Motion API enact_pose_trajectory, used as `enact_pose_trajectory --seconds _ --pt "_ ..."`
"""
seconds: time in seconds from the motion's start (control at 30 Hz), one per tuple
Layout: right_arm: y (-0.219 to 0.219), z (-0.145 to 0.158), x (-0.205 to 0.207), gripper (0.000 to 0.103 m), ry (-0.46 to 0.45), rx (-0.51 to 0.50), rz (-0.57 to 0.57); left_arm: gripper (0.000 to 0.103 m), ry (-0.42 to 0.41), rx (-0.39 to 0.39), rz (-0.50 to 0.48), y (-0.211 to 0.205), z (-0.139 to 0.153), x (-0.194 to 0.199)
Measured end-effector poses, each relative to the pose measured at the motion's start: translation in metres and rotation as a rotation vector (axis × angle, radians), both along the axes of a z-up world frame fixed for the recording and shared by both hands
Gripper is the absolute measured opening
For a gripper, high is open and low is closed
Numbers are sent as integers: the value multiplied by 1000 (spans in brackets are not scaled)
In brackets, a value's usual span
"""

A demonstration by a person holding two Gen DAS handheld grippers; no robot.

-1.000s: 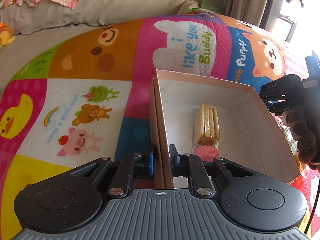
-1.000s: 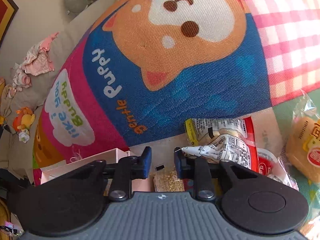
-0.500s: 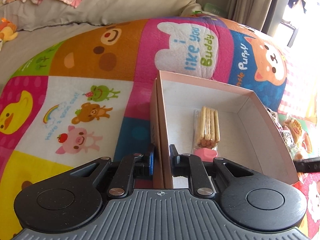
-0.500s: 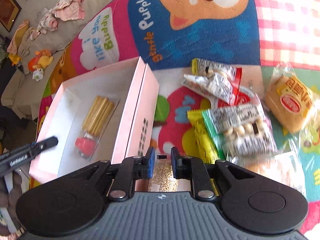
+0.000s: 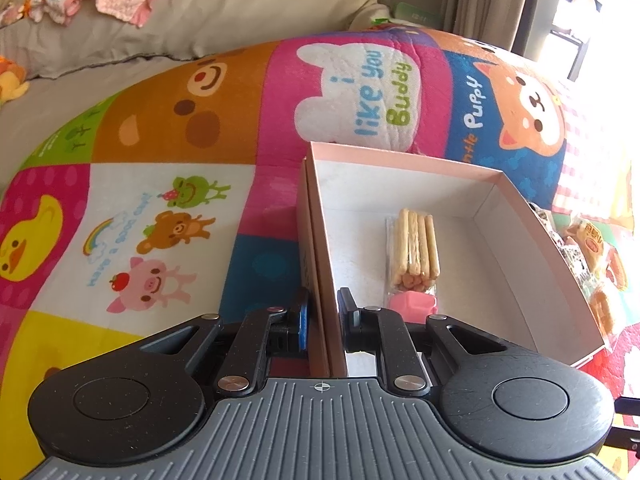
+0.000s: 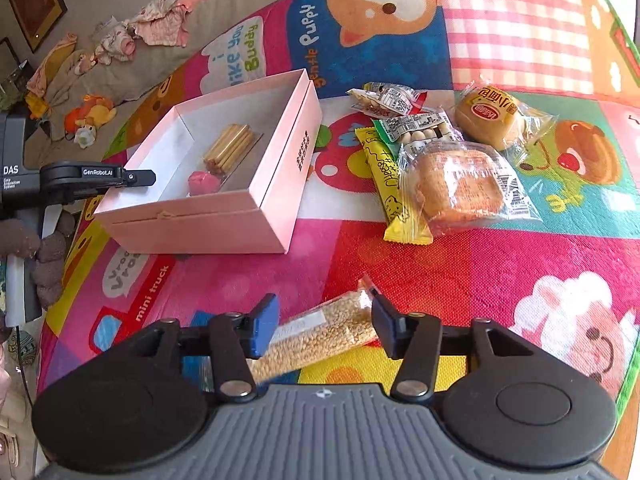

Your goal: Organize objects

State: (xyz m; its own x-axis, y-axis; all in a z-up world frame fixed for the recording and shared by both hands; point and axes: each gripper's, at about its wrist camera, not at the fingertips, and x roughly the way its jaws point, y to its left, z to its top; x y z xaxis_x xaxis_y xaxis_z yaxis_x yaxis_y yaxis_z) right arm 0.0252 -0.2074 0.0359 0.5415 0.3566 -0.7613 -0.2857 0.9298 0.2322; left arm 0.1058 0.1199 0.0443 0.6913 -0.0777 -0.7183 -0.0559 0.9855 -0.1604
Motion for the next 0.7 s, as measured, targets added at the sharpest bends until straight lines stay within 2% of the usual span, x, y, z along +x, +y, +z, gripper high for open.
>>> enact_pose_trajectory --seconds 0.03,0.1,0.23,0.4,0.47,0.53,0.57,0.6,0.7 --pt "1 0 -4 61 -7 -4 -13 17 1 2 -1 -1 0 0" --pt "3 -1 -9 74 -13 -2 -57 17 2 5 1 -2 0 -1" --pt "7 0 -15 76 -46 3 -134 17 3 6 3 -4 0 -2" --pt "33 5 -29 76 -139 -95 -31 17 2 0 8 -4 0 -2" --pt "50 5 -42 76 -198 -130 60 17 1 -3 9 -3 0 -2" --pt "70 4 -53 68 -246 -152 161 17 1 -7 9 -3 -1 -2" --pt "80 3 -55 54 -246 -154 207 17 2 -8 9 -2 -1 -2" --pt "86 0 -54 44 -239 -151 232 17 2 -10 9 -2 -1 -2" --pt "104 -8 -42 43 -212 -134 240 17 2 -15 10 -1 -1 -2"
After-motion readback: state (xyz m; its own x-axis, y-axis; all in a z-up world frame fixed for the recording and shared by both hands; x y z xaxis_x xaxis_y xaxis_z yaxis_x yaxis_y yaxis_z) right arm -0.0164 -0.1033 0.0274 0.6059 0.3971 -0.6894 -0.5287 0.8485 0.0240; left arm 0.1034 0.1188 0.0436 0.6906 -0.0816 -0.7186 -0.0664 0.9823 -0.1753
